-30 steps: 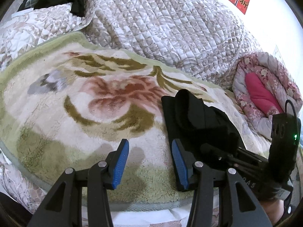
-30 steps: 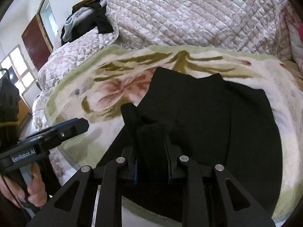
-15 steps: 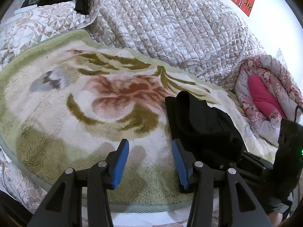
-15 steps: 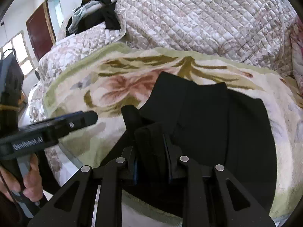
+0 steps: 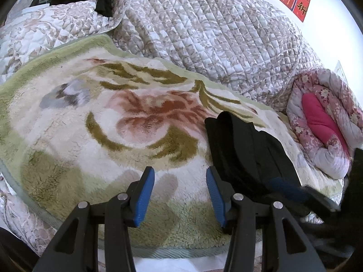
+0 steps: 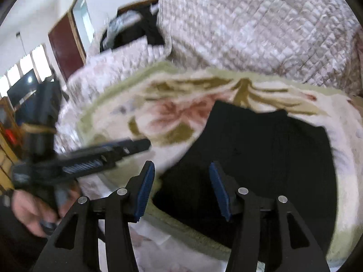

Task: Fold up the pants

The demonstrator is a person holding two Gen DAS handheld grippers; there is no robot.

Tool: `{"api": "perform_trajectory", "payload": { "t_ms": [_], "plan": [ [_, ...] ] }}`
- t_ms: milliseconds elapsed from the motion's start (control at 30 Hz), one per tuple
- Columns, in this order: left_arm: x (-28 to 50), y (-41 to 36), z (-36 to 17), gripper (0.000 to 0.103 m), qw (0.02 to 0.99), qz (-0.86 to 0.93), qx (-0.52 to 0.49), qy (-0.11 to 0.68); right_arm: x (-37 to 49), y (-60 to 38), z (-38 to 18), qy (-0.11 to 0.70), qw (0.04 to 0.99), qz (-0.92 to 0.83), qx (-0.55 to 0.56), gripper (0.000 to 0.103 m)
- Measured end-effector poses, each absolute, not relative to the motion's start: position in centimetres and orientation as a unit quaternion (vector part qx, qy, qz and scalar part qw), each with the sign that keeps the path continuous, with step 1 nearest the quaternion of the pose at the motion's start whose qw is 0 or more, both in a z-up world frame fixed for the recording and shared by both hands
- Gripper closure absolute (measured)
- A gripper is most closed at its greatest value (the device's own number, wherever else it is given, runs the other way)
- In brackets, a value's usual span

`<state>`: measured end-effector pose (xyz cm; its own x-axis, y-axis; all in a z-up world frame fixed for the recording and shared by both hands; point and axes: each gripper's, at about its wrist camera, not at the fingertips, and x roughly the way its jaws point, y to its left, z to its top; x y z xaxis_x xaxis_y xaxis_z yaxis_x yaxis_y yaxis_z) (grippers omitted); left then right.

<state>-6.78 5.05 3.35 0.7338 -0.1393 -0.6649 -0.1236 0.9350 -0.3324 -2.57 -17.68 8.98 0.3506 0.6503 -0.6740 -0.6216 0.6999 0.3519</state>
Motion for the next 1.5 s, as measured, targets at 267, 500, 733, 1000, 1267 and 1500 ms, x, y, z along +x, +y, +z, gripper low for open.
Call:
{"api": "perform_trajectory", "payload": {
  "t_ms": [267, 500, 733, 1000, 1267, 1500],
  "plan": [
    [-6.7, 4.4, 3.3, 0.053, 0.914, -0.01, -0.173, 0.366, -1.9, -21.3, 5.0, 0.485, 0.822, 0.296, 0.031, 0.078],
    [-6.0, 2.8, 4.1, 0.053, 0.914, -0.04, -0.165, 0.368, -0.2, -21.3, 5.7, 0.5, 0.798, 0.333, 0.051, 0.083],
    [-3.2, -0.5, 6.5, 0.053, 0.917, -0.099, -0.131, 0.364, 6.6, -25.9, 6.9, 0.499, 0.824, 0.266, 0.035, 0.083],
    [3.3, -6.1, 7.3, 0.053, 0.913, -0.163, -0.049, 0.369, 11.6, -25.5, 4.2, 0.512, 0.818, 0.262, 0.007, 0.083],
    [4.9, -4.6, 2.8, 0.051, 0.916, -0.109, -0.034, 0.385, 14.0, -28.2, 0.8, 0.521, 0.82, 0.224, 0.077, 0.097],
    [4.7, -3.7, 2.9, 0.051, 0.916, -0.116, -0.062, 0.379, 12.6, -28.6, 2.6, 0.516, 0.825, 0.217, 0.086, 0.091]
  ]
}}
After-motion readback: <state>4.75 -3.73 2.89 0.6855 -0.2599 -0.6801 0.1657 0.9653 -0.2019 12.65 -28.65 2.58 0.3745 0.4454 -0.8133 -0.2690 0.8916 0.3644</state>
